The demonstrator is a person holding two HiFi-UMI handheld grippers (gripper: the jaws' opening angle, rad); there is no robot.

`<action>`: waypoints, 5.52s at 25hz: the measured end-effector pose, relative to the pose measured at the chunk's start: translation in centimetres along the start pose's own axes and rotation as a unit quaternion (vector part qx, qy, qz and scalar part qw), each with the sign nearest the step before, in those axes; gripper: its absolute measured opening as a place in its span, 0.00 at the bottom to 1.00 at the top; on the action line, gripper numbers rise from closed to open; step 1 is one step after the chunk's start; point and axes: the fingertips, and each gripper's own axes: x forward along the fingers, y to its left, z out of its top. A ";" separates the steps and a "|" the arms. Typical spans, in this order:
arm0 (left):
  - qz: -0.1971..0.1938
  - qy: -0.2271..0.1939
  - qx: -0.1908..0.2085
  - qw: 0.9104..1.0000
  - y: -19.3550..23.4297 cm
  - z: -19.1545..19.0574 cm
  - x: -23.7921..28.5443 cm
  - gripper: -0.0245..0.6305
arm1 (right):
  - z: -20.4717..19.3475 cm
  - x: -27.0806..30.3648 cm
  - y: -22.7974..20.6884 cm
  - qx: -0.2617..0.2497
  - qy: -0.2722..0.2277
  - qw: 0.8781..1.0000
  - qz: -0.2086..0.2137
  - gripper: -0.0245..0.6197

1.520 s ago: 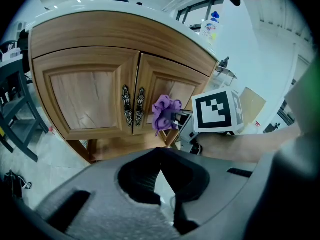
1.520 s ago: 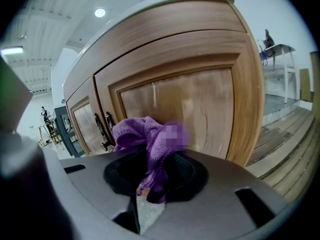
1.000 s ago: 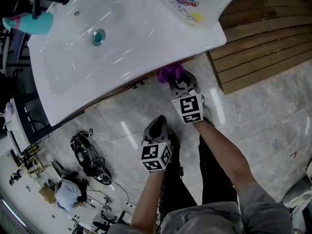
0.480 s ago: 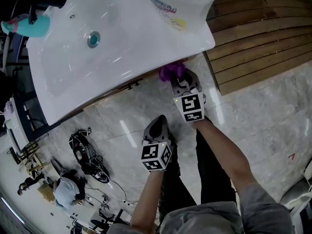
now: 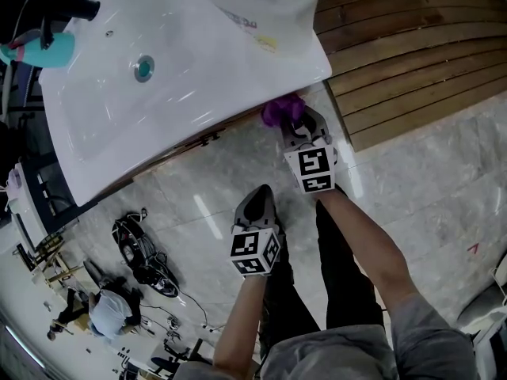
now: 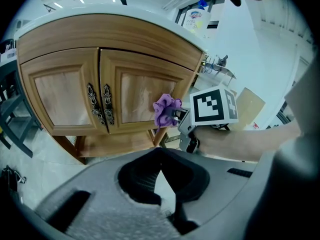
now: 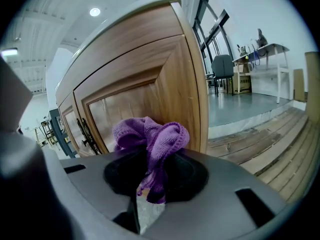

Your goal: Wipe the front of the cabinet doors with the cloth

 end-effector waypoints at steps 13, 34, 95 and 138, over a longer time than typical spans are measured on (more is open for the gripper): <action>-0.020 0.008 0.004 1.000 -0.9 0.2 -0.1 0.05 | 0.0 -1.3 -2.5 -0.004 0.010 0.999 -0.036 0.18; -0.035 0.003 0.017 0.999 0.3 0.2 -2.9 0.05 | -1.4 -5.6 -4.6 0.011 0.005 0.994 -0.106 0.18; -0.021 0.016 0.016 1.000 15.1 -2.6 -3.7 0.05 | -11.0 7.6 15.8 -0.063 0.060 0.996 0.019 0.19; -0.020 0.033 0.014 0.999 8.6 -1.7 -0.5 0.05 | -9.7 7.1 8.2 -0.068 0.058 0.996 0.029 0.18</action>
